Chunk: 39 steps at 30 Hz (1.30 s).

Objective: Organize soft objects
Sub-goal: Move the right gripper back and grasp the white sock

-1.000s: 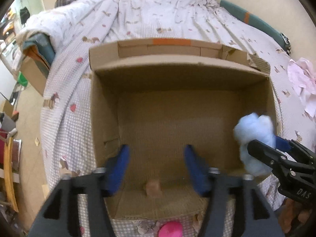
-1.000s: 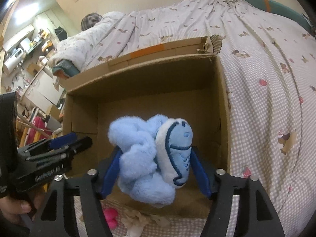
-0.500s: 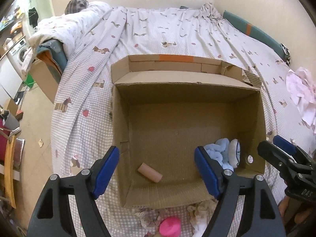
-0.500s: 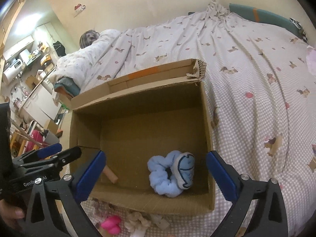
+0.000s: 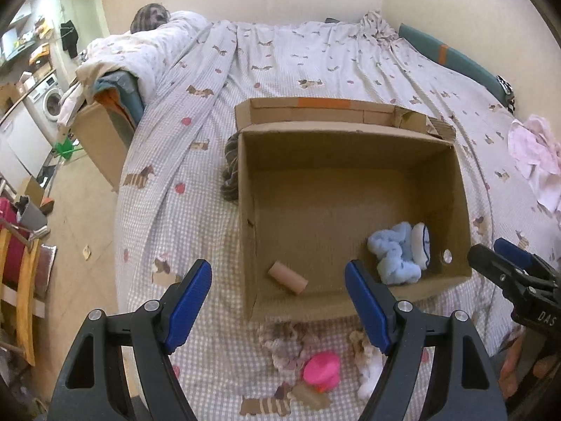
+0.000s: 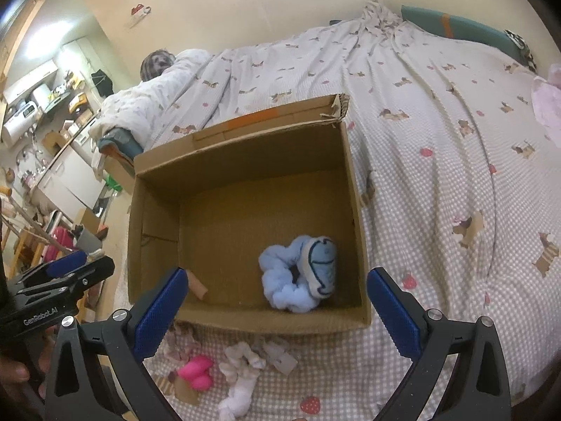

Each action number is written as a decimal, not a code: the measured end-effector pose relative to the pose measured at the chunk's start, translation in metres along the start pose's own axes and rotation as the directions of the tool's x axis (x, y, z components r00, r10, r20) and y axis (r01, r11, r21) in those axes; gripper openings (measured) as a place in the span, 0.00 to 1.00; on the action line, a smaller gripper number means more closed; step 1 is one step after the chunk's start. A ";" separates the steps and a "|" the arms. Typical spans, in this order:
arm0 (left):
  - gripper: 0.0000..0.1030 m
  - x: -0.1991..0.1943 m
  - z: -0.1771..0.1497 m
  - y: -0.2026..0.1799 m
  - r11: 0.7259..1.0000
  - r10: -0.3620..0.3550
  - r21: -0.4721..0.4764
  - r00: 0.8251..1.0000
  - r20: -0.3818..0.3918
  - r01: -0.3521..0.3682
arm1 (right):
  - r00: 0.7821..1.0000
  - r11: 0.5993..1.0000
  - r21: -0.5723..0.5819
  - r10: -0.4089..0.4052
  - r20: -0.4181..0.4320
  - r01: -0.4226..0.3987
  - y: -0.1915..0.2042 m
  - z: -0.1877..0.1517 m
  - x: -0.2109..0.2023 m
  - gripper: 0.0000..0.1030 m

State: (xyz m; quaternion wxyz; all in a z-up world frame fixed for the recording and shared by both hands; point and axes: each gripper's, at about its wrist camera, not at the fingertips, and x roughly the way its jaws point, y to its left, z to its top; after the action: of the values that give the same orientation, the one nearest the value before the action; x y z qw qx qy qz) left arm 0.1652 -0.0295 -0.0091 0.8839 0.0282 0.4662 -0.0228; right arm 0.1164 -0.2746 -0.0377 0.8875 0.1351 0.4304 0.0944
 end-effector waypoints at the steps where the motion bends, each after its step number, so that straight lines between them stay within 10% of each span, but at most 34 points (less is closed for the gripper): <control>1: 0.74 -0.003 -0.004 0.001 1.000 0.002 0.000 1.000 -0.002 -0.002 | 1.000 1.000 0.002 0.003 -0.002 -0.003 0.000 -0.003 -0.002 1.00; 27: 0.74 0.004 -0.086 0.040 0.989 -0.007 -0.145 0.997 -0.070 -0.003 | 0.977 0.990 0.130 0.086 -0.196 -0.061 -0.011 -0.076 -0.007 1.00; 39: 0.74 0.010 -0.089 0.052 0.980 -0.013 -0.200 0.994 -0.109 -0.009 | 0.866 0.989 0.071 0.149 -0.477 -0.131 0.037 -0.110 0.068 0.77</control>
State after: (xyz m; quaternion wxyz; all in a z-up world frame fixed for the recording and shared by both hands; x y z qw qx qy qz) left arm 0.1012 0.0290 -0.0666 0.8554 -0.0602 0.5139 0.0248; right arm 0.0693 -0.2027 -0.1417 0.7411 0.1541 0.6278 0.1813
